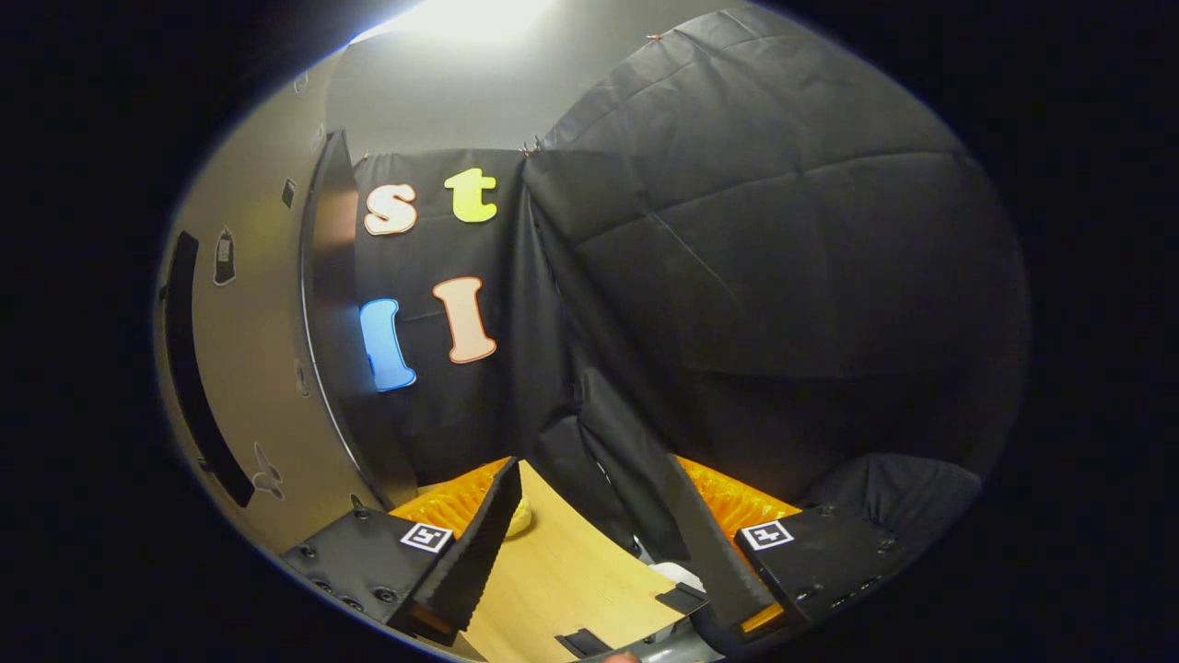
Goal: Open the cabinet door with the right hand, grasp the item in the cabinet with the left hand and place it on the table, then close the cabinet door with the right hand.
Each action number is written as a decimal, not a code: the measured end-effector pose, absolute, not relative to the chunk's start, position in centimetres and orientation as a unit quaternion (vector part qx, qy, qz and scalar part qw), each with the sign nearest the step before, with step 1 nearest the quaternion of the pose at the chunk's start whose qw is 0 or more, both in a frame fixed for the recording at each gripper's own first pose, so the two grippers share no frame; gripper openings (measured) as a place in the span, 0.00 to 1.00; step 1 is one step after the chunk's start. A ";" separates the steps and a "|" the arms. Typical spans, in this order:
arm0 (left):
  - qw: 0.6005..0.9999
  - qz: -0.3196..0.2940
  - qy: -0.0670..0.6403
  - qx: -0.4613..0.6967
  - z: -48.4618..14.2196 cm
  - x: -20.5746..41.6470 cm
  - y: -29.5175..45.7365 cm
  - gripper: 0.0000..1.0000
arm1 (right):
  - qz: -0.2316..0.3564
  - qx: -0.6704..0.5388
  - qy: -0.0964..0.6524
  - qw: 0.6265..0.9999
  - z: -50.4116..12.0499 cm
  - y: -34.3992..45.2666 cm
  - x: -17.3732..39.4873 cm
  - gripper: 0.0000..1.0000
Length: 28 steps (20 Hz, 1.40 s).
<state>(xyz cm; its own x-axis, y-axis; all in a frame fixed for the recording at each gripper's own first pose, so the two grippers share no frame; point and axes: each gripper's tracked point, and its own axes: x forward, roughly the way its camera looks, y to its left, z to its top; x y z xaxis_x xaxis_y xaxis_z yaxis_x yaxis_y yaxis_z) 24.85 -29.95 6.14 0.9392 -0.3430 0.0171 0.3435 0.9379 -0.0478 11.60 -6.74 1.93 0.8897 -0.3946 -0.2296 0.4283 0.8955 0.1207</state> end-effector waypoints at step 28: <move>0.994 -0.101 -0.015 -0.046 5.4 18.3 -19.2 0.46 | -0.097 0.070 0.123 0.985 0.4 -4.0 15.2 0.93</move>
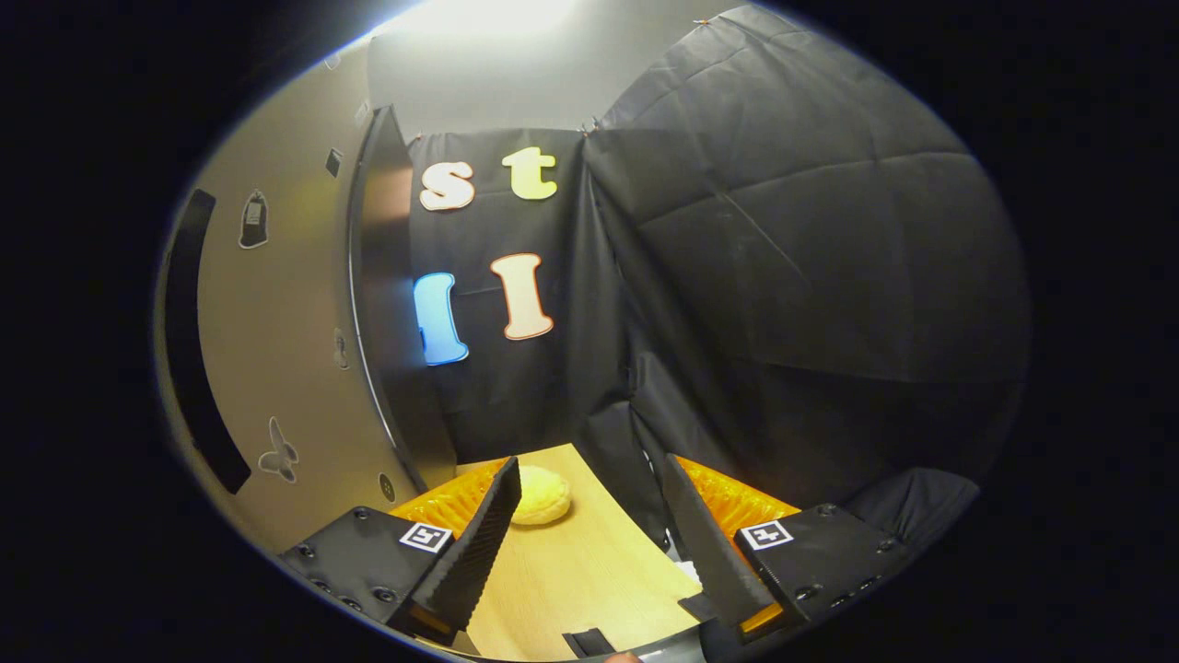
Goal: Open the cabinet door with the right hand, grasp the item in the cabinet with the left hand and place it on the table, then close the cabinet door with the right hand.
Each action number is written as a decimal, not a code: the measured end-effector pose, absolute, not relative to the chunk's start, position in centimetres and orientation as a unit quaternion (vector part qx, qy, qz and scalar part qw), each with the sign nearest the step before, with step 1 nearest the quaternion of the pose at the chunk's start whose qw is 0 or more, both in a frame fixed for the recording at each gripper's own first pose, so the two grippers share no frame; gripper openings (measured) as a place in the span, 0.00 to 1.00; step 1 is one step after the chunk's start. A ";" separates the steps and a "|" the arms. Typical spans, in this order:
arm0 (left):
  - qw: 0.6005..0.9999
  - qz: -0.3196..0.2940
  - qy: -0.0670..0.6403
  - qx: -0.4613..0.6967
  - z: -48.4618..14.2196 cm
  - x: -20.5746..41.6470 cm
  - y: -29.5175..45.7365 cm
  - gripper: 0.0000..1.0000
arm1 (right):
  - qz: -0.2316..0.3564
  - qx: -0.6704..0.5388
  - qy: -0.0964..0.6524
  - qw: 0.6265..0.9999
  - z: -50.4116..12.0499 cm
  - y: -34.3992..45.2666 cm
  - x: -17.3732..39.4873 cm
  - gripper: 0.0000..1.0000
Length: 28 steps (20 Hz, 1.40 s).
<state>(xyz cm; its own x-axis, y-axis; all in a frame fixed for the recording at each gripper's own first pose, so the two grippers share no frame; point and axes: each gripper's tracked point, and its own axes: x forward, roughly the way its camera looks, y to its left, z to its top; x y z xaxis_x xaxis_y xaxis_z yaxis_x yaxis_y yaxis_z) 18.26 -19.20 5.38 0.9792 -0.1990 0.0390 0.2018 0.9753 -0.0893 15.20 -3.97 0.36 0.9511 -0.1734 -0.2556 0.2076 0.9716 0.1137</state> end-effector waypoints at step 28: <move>0.994 0.004 0.077 -0.081 -18.7 1.4 -1.2 0.47 | -0.056 0.004 0.128 0.990 -0.5 -2.1 14.9 0.98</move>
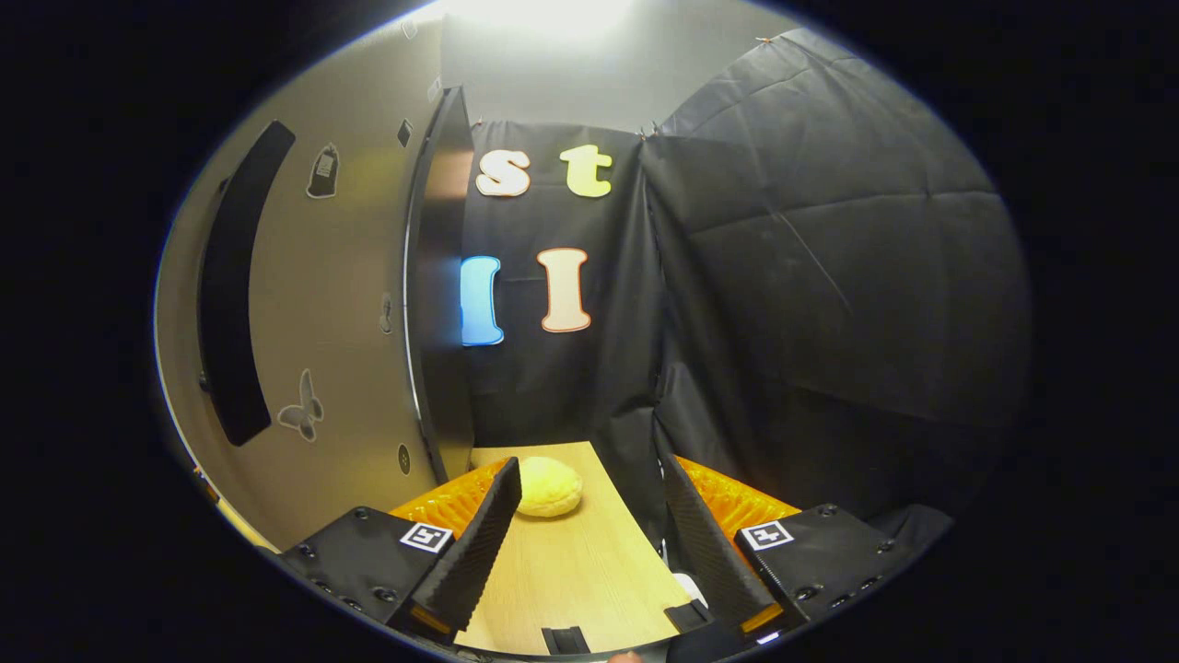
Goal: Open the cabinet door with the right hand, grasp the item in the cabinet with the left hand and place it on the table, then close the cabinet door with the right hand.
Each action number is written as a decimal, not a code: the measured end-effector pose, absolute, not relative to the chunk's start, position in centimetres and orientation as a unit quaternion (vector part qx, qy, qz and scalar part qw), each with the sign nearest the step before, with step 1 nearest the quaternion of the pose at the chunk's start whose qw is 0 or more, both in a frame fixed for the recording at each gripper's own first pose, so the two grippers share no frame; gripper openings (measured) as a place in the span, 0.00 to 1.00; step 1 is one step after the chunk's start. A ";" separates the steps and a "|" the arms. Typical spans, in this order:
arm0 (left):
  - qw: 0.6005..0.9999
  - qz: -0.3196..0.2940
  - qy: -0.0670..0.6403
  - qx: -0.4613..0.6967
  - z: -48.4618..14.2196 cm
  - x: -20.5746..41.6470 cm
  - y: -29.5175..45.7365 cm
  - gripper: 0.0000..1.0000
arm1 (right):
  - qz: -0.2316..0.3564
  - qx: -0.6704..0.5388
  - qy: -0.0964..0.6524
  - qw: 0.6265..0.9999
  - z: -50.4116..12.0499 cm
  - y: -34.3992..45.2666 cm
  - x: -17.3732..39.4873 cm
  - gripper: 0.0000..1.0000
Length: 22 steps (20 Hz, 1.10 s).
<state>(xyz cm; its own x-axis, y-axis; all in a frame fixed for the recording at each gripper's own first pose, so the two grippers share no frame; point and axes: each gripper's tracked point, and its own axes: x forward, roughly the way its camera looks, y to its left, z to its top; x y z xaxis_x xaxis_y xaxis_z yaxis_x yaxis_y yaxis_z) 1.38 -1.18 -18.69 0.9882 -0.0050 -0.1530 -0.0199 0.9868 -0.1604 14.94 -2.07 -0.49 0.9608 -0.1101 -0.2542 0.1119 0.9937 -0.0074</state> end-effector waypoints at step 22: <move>0.979 -0.004 0.171 -0.108 -33.0 -3.9 -5.8 0.48 | -0.052 -0.005 0.146 0.988 -1.2 -1.2 16.4 0.93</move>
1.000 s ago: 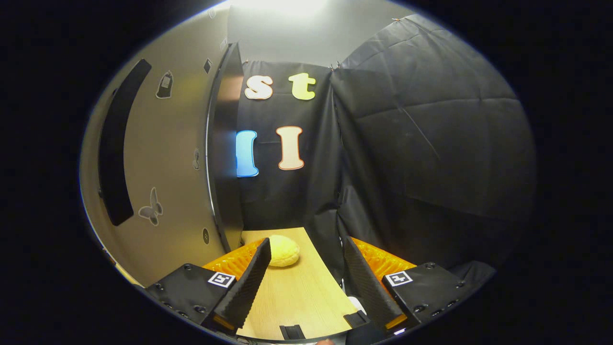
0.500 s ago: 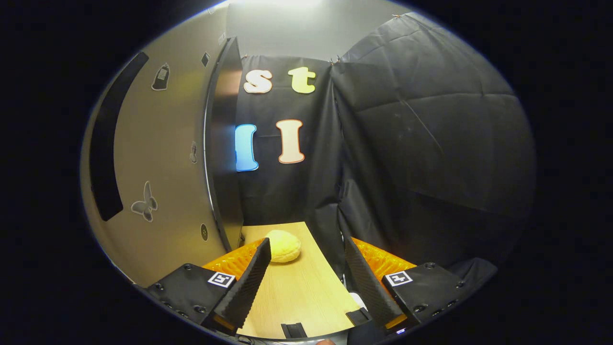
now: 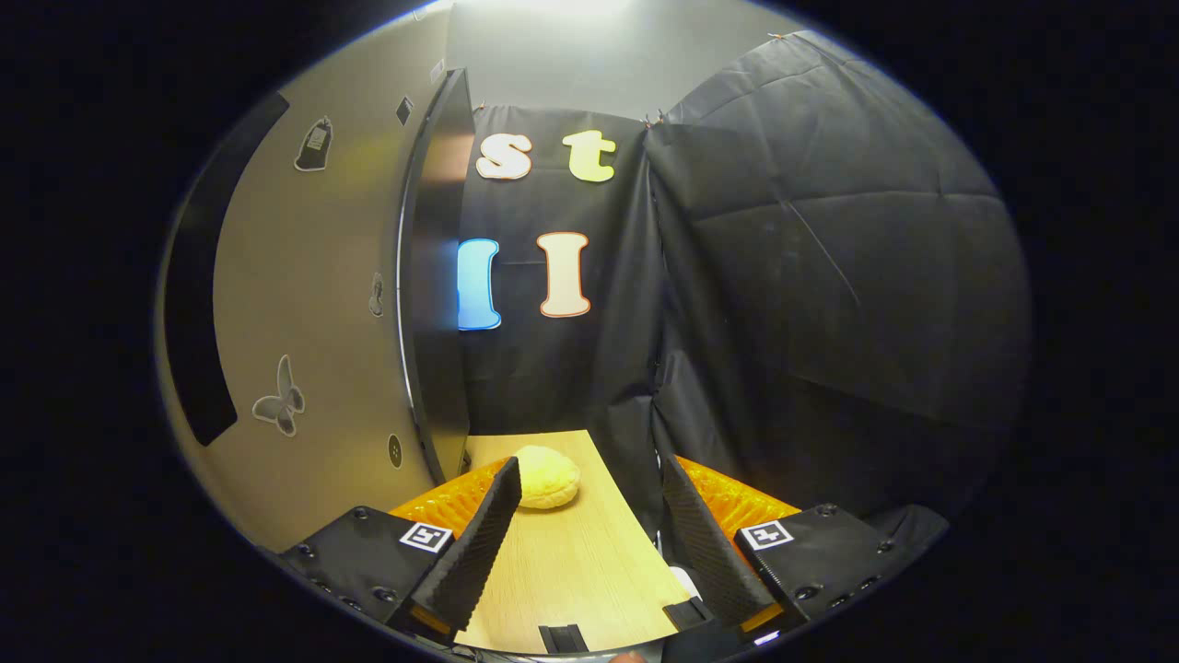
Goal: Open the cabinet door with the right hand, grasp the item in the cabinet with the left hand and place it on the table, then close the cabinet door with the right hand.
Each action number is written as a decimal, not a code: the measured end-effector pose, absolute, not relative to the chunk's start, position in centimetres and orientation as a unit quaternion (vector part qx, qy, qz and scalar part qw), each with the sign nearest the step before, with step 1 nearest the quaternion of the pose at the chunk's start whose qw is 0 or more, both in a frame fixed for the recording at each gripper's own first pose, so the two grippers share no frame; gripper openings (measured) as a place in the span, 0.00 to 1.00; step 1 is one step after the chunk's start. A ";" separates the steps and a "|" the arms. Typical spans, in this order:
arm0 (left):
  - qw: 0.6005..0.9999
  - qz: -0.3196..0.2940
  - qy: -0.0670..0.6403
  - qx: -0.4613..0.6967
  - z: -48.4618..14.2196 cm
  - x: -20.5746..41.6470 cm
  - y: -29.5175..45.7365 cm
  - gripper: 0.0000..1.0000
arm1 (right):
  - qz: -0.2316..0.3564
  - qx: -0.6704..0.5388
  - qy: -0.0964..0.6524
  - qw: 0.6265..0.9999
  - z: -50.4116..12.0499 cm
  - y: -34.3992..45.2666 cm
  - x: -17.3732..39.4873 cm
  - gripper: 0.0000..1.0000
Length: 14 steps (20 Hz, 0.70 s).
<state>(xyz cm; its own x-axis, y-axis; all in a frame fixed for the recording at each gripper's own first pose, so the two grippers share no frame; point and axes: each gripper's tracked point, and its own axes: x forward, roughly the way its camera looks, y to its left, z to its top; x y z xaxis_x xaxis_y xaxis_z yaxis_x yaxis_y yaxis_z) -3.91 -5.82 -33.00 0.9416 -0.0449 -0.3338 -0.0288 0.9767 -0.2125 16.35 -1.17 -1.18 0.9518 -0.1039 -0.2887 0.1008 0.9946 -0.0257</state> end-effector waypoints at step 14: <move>0.983 0.005 0.175 -0.061 -27.9 -6.4 -6.1 0.90 | -0.035 0.017 0.131 0.991 -0.5 -1.6 16.5 0.93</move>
<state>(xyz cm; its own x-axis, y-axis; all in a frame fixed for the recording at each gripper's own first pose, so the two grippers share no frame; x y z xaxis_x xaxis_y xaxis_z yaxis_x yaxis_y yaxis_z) -6.42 -6.10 -27.94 0.9389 -0.0125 -0.3440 -0.0305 0.9924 -0.1191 16.52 -1.59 -0.52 0.9632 -0.0651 -0.2606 0.0743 0.9969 0.0254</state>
